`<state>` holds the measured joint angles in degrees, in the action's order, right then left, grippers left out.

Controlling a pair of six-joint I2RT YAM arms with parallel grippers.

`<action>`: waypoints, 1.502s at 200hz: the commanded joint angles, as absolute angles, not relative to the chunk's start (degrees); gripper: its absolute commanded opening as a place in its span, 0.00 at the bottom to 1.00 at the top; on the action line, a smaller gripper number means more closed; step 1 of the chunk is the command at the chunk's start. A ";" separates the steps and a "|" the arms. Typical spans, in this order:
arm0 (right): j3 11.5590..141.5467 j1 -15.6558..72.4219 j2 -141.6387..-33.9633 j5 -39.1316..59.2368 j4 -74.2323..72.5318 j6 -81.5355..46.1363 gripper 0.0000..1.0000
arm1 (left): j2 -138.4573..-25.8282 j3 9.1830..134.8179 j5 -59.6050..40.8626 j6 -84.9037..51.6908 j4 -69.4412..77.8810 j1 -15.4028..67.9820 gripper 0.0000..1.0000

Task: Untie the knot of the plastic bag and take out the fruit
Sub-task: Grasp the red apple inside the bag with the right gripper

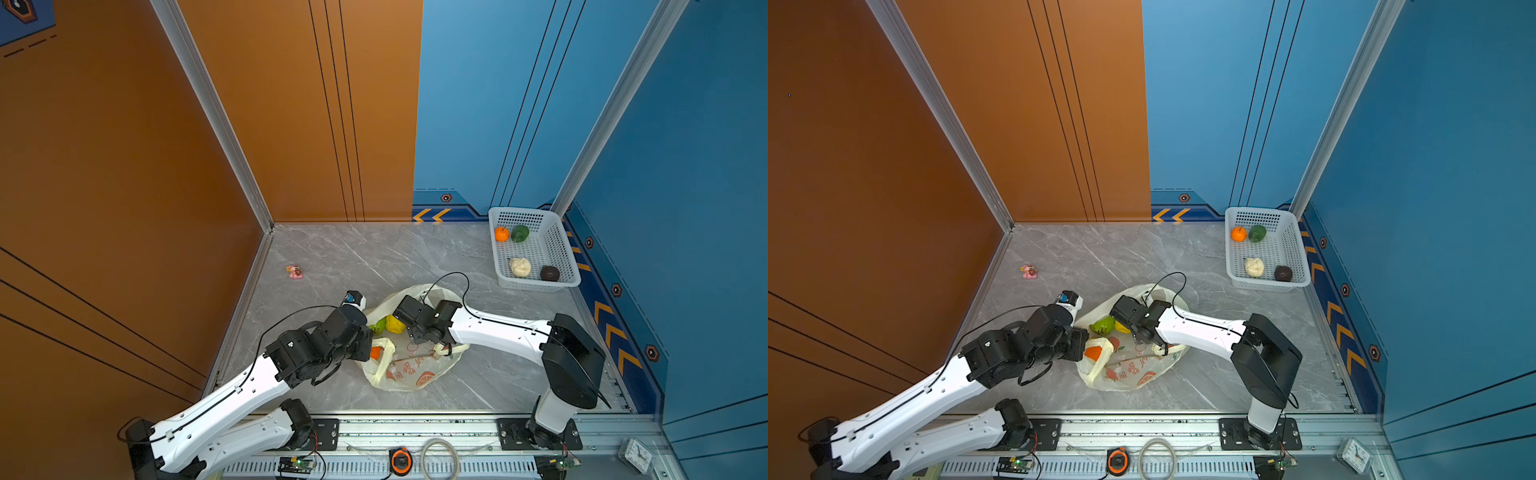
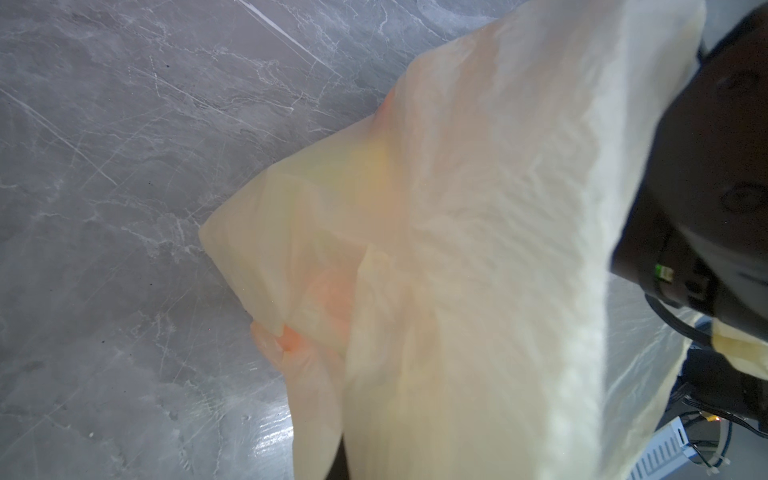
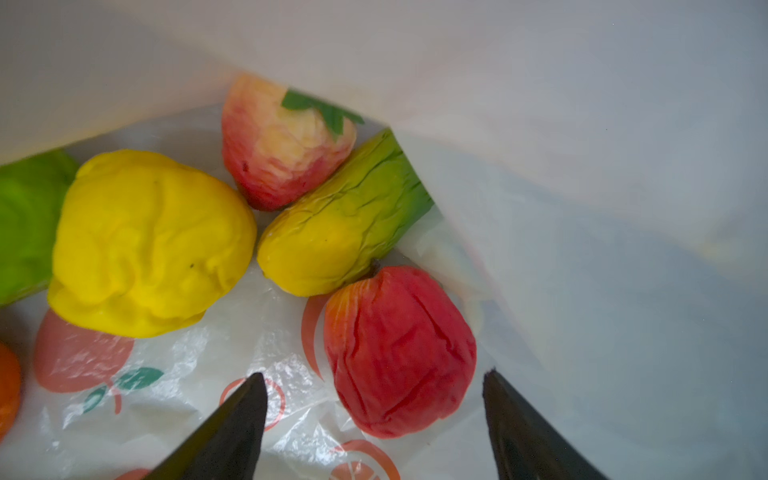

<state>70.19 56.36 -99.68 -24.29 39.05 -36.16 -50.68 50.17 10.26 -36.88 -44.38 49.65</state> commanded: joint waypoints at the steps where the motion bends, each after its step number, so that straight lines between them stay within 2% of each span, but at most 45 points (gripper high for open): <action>1: 69.48 55.33 -101.38 -25.71 37.15 -34.55 0.82 | -50.75 50.36 10.59 -36.24 -44.45 50.42 0.00; 65: 67.93 53.83 -106.31 -25.98 31.72 -34.36 0.82 | -51.35 50.33 10.95 -36.69 -44.33 51.33 0.00; 96: 68.14 53.40 -107.96 -26.59 30.32 -33.93 0.79 | -51.26 50.43 11.09 -36.68 -44.38 51.60 0.00; 110: 68.28 53.39 -108.28 -26.57 30.08 -33.40 0.74 | -51.28 50.45 11.33 -36.74 -44.32 51.68 0.00; 139: 67.59 53.66 -107.37 -26.80 29.88 -32.92 0.57 | -50.97 50.52 11.85 -36.91 -44.37 51.97 0.00; 179: 66.39 54.38 -104.26 -25.90 29.96 -32.79 0.44 | -50.79 50.38 12.40 -37.42 -44.34 52.59 0.00; 300: 70.43 63.68 -91.41 -20.25 41.61 -36.61 0.42 | -50.65 50.68 16.23 -39.12 -44.36 55.07 0.00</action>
<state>68.18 62.35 -95.13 -21.39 36.18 -34.35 -51.33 50.17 14.20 -38.63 -44.38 54.35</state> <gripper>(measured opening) 0.684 0.045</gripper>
